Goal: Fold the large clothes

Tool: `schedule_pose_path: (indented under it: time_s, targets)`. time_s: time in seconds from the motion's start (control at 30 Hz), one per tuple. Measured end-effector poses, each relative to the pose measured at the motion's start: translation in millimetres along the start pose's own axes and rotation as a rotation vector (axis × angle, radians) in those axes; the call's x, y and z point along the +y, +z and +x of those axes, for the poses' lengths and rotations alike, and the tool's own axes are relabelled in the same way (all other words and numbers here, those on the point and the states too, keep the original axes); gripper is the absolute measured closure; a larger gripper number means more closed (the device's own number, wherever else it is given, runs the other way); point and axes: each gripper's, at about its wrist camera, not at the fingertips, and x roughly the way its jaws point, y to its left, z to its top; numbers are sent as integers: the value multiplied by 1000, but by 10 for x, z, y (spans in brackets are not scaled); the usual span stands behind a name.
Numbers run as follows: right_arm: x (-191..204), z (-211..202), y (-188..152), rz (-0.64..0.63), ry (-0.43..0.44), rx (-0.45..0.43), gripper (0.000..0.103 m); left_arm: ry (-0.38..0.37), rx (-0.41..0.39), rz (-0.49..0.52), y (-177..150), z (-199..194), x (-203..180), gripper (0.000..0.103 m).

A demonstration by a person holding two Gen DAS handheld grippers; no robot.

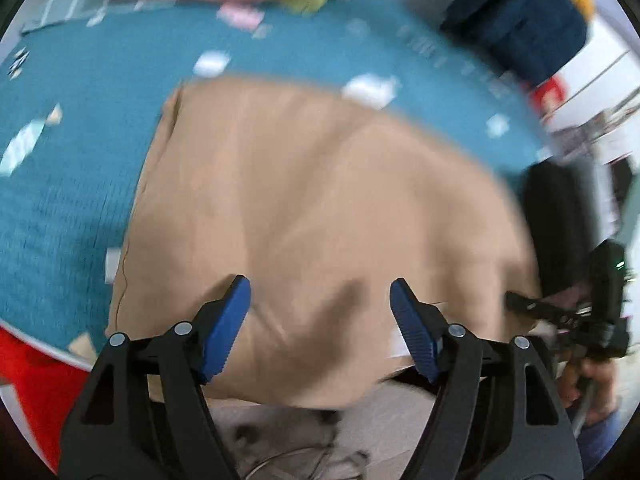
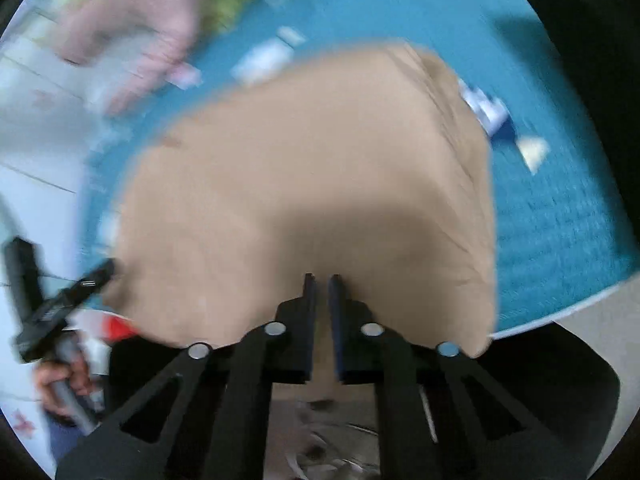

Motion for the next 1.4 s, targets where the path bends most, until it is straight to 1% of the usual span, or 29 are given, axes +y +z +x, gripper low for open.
schedule_pose_path:
  time_s: [0.03, 0.07, 0.1, 0.13, 0.17, 0.27, 0.3, 0.33, 0.4, 0.5, 0.6, 0.7, 0.73, 0.8, 0.9, 1.0, 1.03, 1.07, 1.13, 1.17, 1.23, 1.3, 1.33, 1.4]
  targets:
    - [-133, 93, -4, 20, -45, 8, 103, 23, 33, -20, -46, 113, 80, 31]
    - [-258, 164, -11, 46, -50, 17, 103, 10, 57, -50, -91, 203, 178, 32]
    - [-427, 233, -22, 107, 4, 28, 103, -19, 63, -74, -122, 253, 256, 34]
    - [-485, 250, -28, 131, 36, 28, 103, -50, 40, -94, -142, 250, 316, 34]
    - [-488, 250, -31, 127, 42, 26, 103, -61, 31, -103, -140, 240, 336, 34]
    - [-367, 219, -10, 66, -12, 27, 103, -54, 34, -107, -71, 232, 324, 34]
    - [-336, 193, -4, 61, -18, 26, 103, -56, 34, -110, -45, 208, 321, 34]
    - [-300, 138, 0, 59, -11, 21, 100, -65, 30, -116, -31, 174, 328, 33]
    - [-207, -25, 8, 42, 11, -4, 98, -110, 5, -129, -2, 54, 333, 31]
    - [-9, -259, 97, 14, 62, -63, 98, -163, -39, -137, 52, -118, 360, 30]
    - [315, -338, 295, -21, 136, -100, 98, -178, -87, -149, 100, -277, 411, 27]
    - [636, -251, 488, -65, 154, -117, 98, -177, -124, -194, 162, -355, 588, 24]
    - [775, -182, 568, -81, 166, -118, 98, -175, -123, -204, 192, -357, 642, 23]
    - [993, -40, 707, -94, 174, -109, 98, -188, -112, -225, 203, -313, 726, 23]
    - [1328, 246, 925, -104, 190, -74, 99, -171, -119, -251, 182, -268, 806, 23]
    - [1461, 561, 1079, -83, 165, -13, 101, -186, -115, -282, 115, -218, 914, 23]
    - [1469, 675, 1101, -75, 122, 14, 103, -190, -116, -286, 102, -213, 936, 24]
    - [1454, 862, 1130, -67, 76, 48, 103, -191, -118, -285, 95, -204, 930, 23]
    - [1392, 1107, 1151, -48, 40, 77, 103, -199, -126, -280, 95, -221, 930, 24]
    - [1367, 1199, 1156, -43, 39, 80, 103, -210, -131, -285, 86, -238, 934, 24]
    - [1376, 1267, 1167, -51, 21, 60, 103, -241, -144, -303, 85, -296, 969, 23]
    - [1454, 1261, 1161, -87, -19, 48, 103, -271, -150, -326, 76, -335, 1028, 23]
    - [1460, 1253, 1161, -91, -20, 47, 103, -271, -155, -347, 55, -367, 1077, 23]
    - [1421, 1163, 1143, -73, 14, 46, 103, -246, -163, -355, 12, -419, 1149, 23]
